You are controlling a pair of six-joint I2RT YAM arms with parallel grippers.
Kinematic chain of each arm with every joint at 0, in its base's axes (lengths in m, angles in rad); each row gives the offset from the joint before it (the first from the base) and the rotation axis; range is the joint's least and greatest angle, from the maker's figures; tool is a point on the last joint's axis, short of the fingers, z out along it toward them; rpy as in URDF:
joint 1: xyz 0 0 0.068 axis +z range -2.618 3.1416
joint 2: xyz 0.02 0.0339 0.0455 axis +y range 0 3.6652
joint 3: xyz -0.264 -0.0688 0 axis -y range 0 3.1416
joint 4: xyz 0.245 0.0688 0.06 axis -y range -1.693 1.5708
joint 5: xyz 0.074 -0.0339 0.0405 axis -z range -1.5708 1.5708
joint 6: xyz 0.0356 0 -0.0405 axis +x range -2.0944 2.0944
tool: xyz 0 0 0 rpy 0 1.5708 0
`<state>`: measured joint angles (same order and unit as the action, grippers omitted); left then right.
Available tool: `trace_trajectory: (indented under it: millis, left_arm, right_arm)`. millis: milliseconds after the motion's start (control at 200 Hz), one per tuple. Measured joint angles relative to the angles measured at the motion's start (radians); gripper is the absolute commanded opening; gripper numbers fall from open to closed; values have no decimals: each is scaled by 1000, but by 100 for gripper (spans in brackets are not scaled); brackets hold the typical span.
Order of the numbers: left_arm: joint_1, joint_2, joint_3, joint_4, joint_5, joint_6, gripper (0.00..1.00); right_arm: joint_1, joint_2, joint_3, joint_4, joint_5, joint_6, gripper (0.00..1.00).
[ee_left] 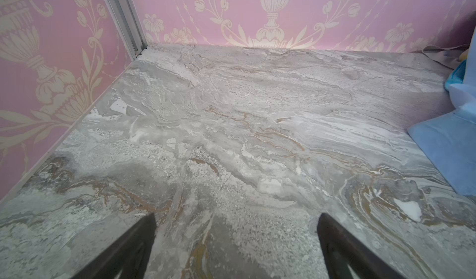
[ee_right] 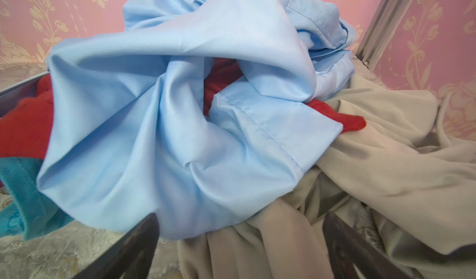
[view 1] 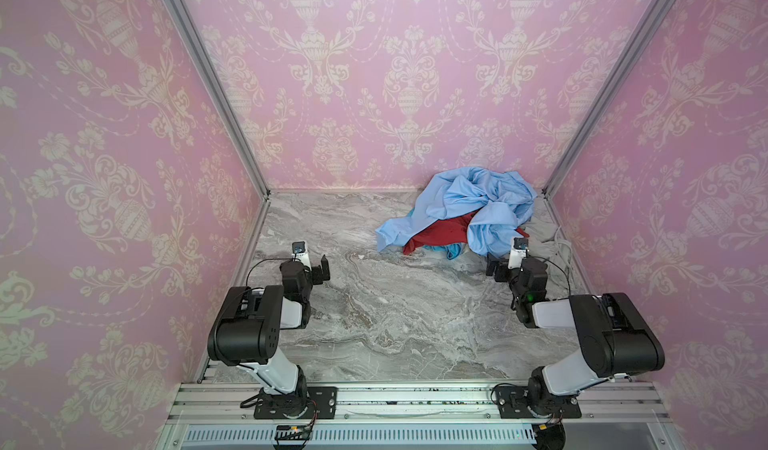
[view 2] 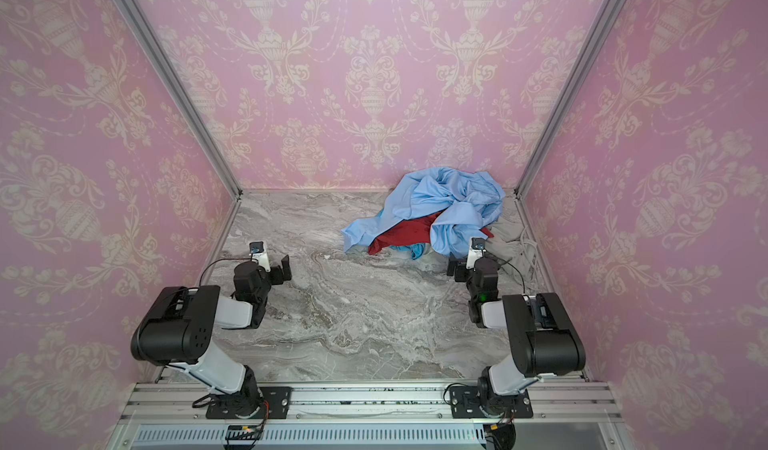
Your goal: Pick out a specific cloth from the pile
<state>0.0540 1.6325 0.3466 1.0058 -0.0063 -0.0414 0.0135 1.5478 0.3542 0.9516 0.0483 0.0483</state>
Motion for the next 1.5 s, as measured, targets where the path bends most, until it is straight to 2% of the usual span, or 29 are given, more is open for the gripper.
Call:
trace_trajectory:
  millis: [1501]
  left_arm:
    - [0, 0, 0, 0, -3, 0, 99]
  right_arm:
    - [-6, 0, 0, 1, -19, 1, 100]
